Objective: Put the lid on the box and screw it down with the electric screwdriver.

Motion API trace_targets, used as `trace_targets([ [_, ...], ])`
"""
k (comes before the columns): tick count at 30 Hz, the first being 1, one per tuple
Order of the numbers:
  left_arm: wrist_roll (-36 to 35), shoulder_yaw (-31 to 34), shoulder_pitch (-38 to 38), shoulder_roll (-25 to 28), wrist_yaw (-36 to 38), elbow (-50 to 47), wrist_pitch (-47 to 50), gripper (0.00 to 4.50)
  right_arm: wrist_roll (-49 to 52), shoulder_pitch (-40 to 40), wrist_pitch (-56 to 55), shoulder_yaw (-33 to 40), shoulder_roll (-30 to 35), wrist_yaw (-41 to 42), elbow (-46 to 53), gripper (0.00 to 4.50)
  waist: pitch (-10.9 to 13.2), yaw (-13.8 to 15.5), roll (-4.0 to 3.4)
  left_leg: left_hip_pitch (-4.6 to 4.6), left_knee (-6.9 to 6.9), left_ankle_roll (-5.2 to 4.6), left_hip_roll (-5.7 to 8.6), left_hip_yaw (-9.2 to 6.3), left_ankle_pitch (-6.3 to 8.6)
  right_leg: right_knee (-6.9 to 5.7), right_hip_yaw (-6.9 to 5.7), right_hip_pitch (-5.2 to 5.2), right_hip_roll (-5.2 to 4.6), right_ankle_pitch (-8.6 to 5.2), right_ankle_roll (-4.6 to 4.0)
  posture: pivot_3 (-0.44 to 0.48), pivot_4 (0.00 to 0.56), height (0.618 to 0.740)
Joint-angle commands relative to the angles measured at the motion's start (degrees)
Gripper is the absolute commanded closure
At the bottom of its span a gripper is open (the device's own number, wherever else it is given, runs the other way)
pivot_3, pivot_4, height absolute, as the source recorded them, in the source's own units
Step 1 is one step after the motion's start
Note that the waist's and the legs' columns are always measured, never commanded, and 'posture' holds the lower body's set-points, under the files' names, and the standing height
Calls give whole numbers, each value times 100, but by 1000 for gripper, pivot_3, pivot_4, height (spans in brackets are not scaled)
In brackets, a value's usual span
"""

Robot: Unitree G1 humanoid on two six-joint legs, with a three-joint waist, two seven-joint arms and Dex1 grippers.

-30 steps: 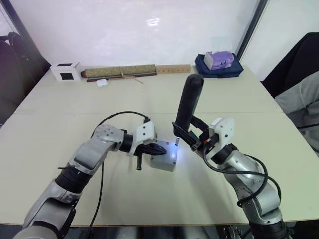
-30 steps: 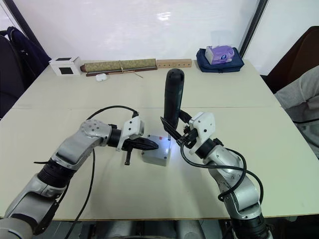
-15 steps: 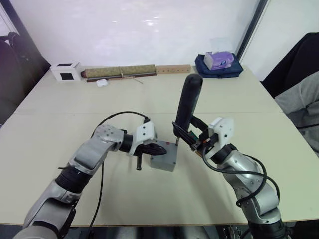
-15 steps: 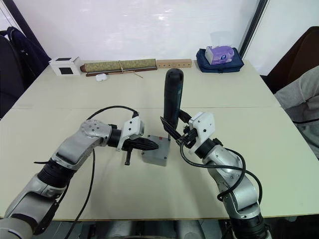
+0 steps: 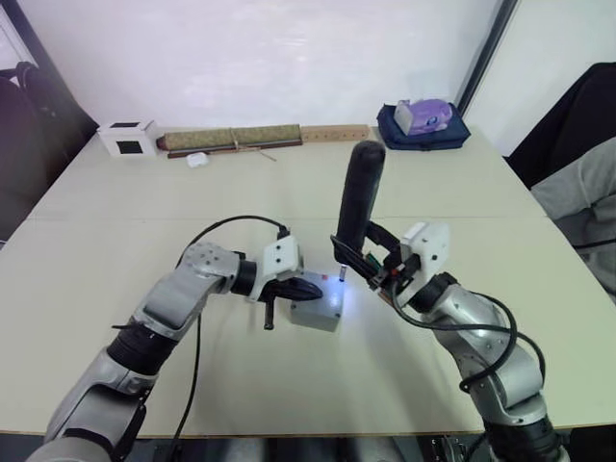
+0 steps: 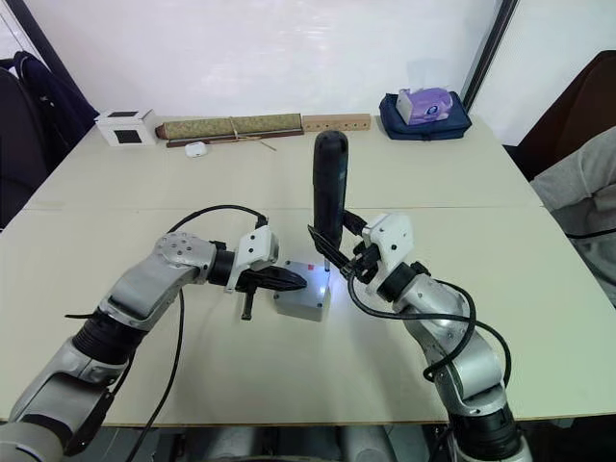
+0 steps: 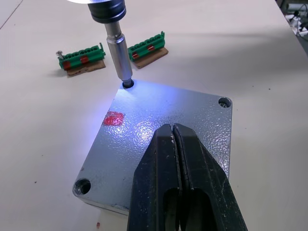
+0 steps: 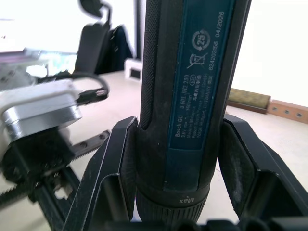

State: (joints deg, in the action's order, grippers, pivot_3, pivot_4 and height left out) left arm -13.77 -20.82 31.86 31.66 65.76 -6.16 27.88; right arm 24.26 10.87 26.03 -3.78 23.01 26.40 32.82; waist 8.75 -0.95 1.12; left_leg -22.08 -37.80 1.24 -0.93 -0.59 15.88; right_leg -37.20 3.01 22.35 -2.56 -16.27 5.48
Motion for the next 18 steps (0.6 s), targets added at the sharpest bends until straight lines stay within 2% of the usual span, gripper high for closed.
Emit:
trace_targets([
  [1,102,-106,-150,22,-13,75,5,4500,1225,797,1078,816,166,-288,395,2679,13,9,-5,-10,0,0,0,0,0,0,0,9,-2,0,0,0,150,740],
  [6,-118,22,-144,-81,56,71,69,4500,3119,2107,2599,2085,684,-1209,118,2679,60,29,-49,-45,-6,0,6,2,0,-1,1,40,-18,7,8,0,150,740],
  [8,-612,399,7,-348,-97,-2,508,4500,4270,2459,3034,2791,966,-1827,-467,2679,62,42,-46,-47,-3,-1,6,-11,1,1,-11,35,-19,10,14,0,150,740],
  [10,-954,671,131,-505,-189,-55,864,4500,4906,2544,3345,3208,1309,-2196,-869,2679,68,47,-40,-58,2,-2,7,-17,1,11,-17,38,-22,10,14,0,150,740],
  [12,-1061,776,220,-515,-204,-88,1003,4500,4886,2415,3802,3228,1885,-2305,-1121,2679,76,30,-41,-89,-5,-2,9,-18,1,11,-18,61,-25,12,18,0,150,740],
  [14,-1000,718,290,-344,-69,-162,912,4500,4352,2005,4208,3102,2702,-2114,-1344,2679,86,28,-53,-135,-15,-3,17,-14,0,5,-16,110,-27,15,22,0,150,740],
  [18,-897,508,452,-48,315,-373,577,4500,4500,1238,6100,2900,3935,-1804,-2321,2679,89,30,-58,-139,-9,-9,16,-6,4,14,-15,114,-21,14,22,0,150,740],
])
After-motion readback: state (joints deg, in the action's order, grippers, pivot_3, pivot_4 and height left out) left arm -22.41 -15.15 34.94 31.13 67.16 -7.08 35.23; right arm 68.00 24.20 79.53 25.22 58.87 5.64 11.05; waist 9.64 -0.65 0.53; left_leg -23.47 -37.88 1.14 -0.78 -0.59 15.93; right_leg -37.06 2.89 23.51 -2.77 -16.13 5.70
